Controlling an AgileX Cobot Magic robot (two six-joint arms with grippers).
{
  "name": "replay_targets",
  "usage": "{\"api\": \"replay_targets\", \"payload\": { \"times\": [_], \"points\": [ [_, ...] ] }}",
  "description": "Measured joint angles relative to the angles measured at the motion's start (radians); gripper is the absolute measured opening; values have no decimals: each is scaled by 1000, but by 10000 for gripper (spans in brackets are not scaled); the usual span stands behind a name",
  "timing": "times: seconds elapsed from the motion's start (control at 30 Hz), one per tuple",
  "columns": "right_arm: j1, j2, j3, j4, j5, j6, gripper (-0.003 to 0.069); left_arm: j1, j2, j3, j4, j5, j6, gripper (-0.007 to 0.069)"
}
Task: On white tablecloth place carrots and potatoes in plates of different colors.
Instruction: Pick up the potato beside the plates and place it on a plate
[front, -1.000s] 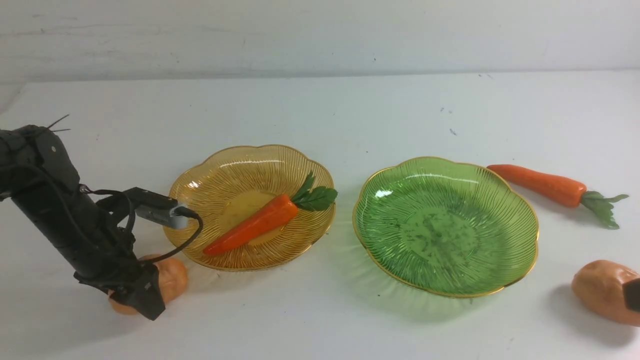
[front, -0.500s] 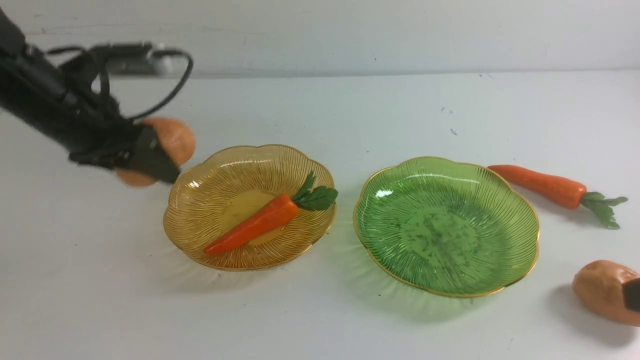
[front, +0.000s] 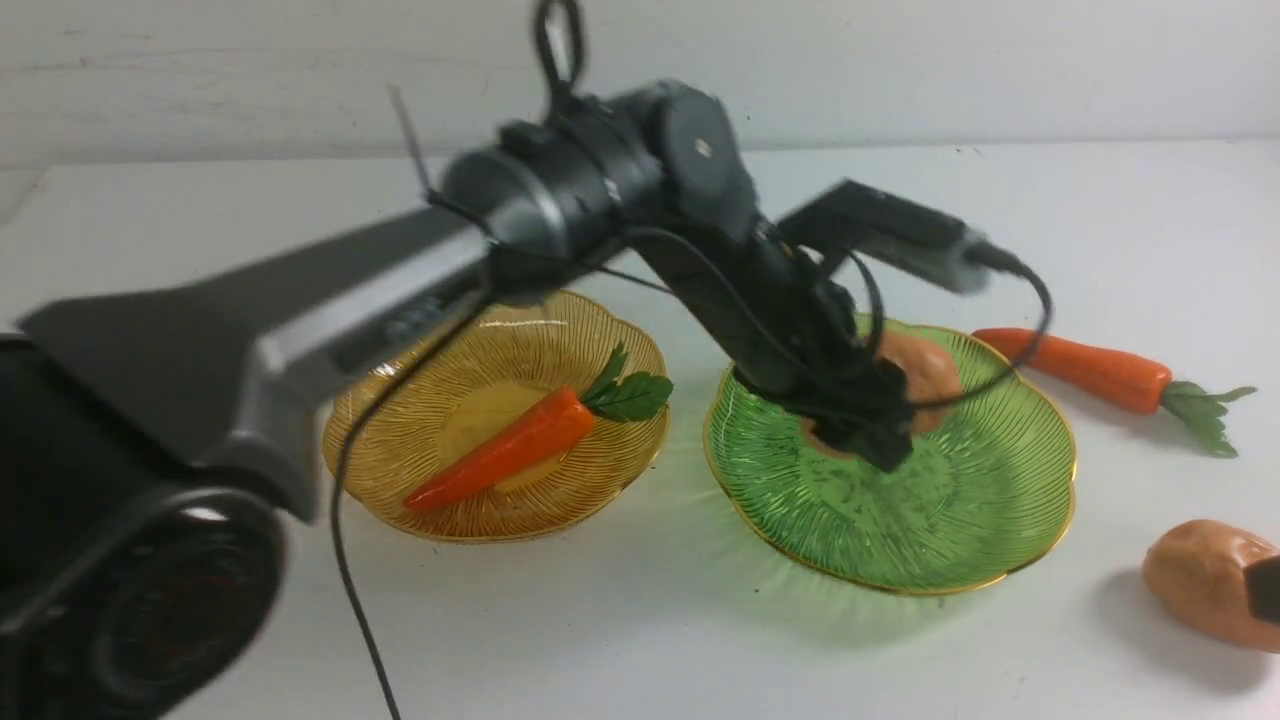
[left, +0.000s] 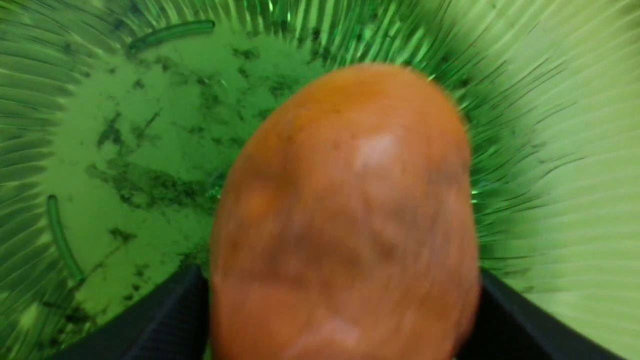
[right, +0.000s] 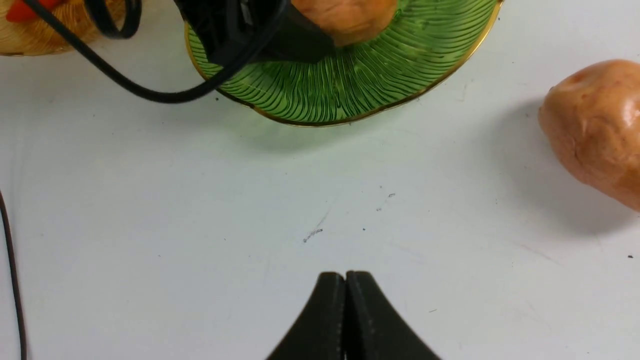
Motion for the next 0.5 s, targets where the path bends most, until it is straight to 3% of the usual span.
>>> {"api": "replay_targets", "payload": {
  "times": [0.2, 0.37, 0.5],
  "points": [
    [0, 0, 0, 0, -5, -5, -15, 0, 0, -75, 0, 64, -12, 681],
    [0, 0, 0, 0, -8, -6, -15, 0, 0, -162, 4, 130, -44, 672],
    [0, 0, 0, 0, -9, -14, -15, 3, 0, -252, 19, 184, -138, 633]
  ]
}}
